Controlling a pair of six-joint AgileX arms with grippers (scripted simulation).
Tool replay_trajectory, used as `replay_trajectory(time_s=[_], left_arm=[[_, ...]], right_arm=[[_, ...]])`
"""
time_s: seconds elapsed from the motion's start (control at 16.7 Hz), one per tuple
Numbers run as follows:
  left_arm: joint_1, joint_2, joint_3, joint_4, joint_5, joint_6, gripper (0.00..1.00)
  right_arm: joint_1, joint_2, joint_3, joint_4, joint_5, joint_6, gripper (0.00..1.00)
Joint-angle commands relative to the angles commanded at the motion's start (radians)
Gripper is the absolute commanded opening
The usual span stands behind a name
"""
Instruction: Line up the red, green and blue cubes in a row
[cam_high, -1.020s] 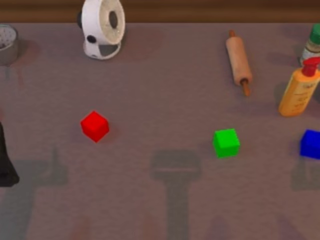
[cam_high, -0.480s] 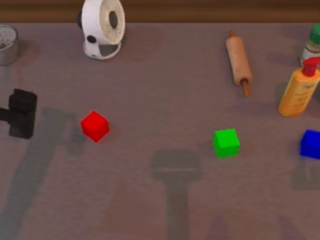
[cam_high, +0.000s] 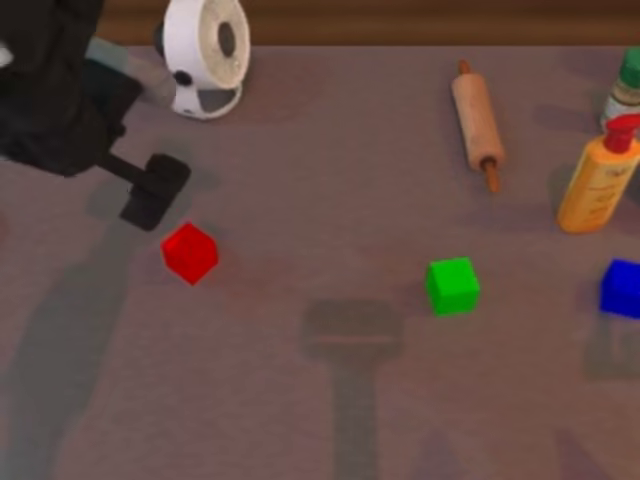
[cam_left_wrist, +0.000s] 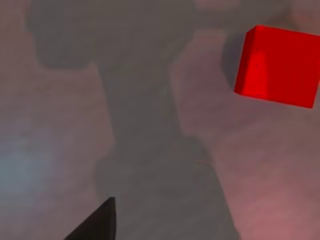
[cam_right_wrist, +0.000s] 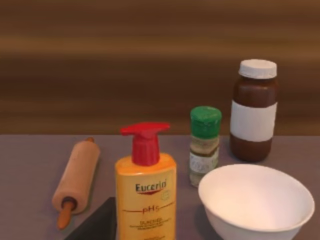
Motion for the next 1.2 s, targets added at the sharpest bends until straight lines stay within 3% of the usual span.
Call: replay_trajectory(time_s=[0.3, 0.54, 0.96, 1.2], left_arm=[[-0.05, 0.329, 0.284, -0.173, 0.003, 0.057, 1.0], [-0.067, 0.437, 0.387, -0.227, 0.005, 0.076, 1.0], [-0.064, 0.443, 0.373, -0.21, 0.005, 0.078, 1.0], [-0.066, 0.499, 0.287, -0.058, 0.006, 0.079, 1.0]], right_arm=[[0.0, 0.0, 0.0, 0.0, 0.0, 0.0, 1.0], [0.0, 0.0, 0.0, 0.0, 0.0, 0.0, 1.0], [0.0, 0.0, 0.0, 0.0, 0.0, 0.0, 1.0], [0.0, 0.0, 0.0, 0.0, 0.0, 0.0, 1.0]])
